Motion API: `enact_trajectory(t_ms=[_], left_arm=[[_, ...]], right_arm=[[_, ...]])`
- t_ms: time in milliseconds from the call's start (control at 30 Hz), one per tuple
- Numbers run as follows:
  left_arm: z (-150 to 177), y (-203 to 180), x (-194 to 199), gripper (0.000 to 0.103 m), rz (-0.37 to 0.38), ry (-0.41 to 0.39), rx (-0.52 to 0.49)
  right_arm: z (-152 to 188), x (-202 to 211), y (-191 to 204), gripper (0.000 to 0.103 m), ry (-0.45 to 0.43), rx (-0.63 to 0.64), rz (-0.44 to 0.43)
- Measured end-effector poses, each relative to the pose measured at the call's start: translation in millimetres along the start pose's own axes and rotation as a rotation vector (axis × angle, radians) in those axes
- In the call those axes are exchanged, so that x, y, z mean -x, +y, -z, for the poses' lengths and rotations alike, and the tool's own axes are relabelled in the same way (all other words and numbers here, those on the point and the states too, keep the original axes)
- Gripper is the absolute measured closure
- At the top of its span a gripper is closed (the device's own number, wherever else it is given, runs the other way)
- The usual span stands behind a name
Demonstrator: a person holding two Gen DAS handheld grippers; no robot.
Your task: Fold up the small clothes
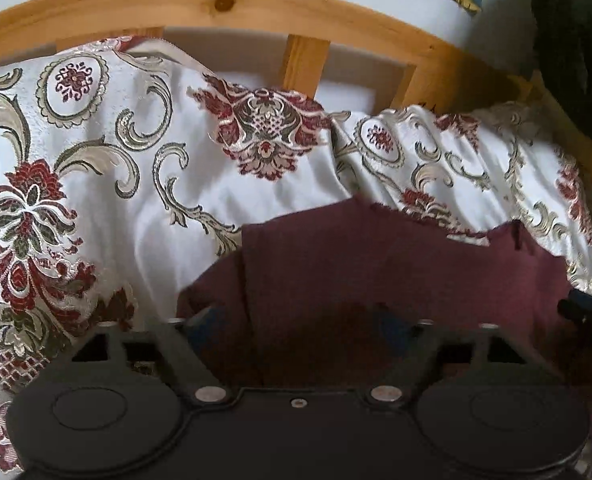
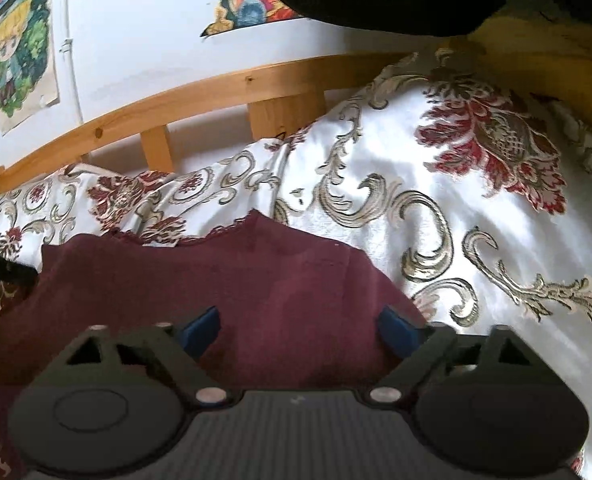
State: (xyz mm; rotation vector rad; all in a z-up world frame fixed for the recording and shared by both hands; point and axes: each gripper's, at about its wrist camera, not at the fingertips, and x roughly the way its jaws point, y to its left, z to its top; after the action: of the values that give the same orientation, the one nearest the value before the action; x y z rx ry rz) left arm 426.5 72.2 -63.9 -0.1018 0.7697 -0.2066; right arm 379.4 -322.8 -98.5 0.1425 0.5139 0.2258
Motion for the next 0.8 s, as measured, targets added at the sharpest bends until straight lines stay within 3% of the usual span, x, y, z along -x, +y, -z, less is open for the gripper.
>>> enact_trajectory(t_ms=[33,67,100,133,167,233,400,533,633,733,800], left_arm=[[0,-1,-3,0.054,-0.006,0.011,-0.004],[1,-1,-5,0.073,-0.009,0.024,-0.004],[1,-1,-7,0.084,-0.019,0.034,-0.002],[2,-2,-8,0.088,-0.036,0.034,0.002],[3,-2,-8,0.096,-0.044,0.029,0.006],[4,0,-5,0.098,-0.059,0.005,0.03],[8,1,9,0.103,-0.128,-0.082,0.085],[9,-2,10,0.103,-0.149,-0.08,0.052],[9,-3,7,0.097,-0.121,-0.063,0.046],[13,-5,11,0.069,-0.11,-0.072,0.042],[18,-7,18,0.038,-0.091,-0.083,0.023]], right_arm=[[0,-1,-2,0.038,0.006,-0.017,0.002],[1,-3,-5,0.044,0.008,-0.033,0.005],[2,-4,-7,0.058,0.009,-0.048,0.01],[2,-4,-9,0.074,0.011,-0.062,0.015],[1,-4,-11,0.082,0.009,-0.072,0.022],[0,0,-13,0.098,-0.016,-0.083,0.036],[-5,9,0,0.098,-0.086,0.009,0.078],[-2,2,2,0.098,-0.045,0.03,0.103],[1,-5,-2,0.097,-0.002,0.002,0.097],[2,-4,3,0.095,-0.005,0.028,0.109],[2,-2,8,0.087,-0.01,0.05,0.119]])
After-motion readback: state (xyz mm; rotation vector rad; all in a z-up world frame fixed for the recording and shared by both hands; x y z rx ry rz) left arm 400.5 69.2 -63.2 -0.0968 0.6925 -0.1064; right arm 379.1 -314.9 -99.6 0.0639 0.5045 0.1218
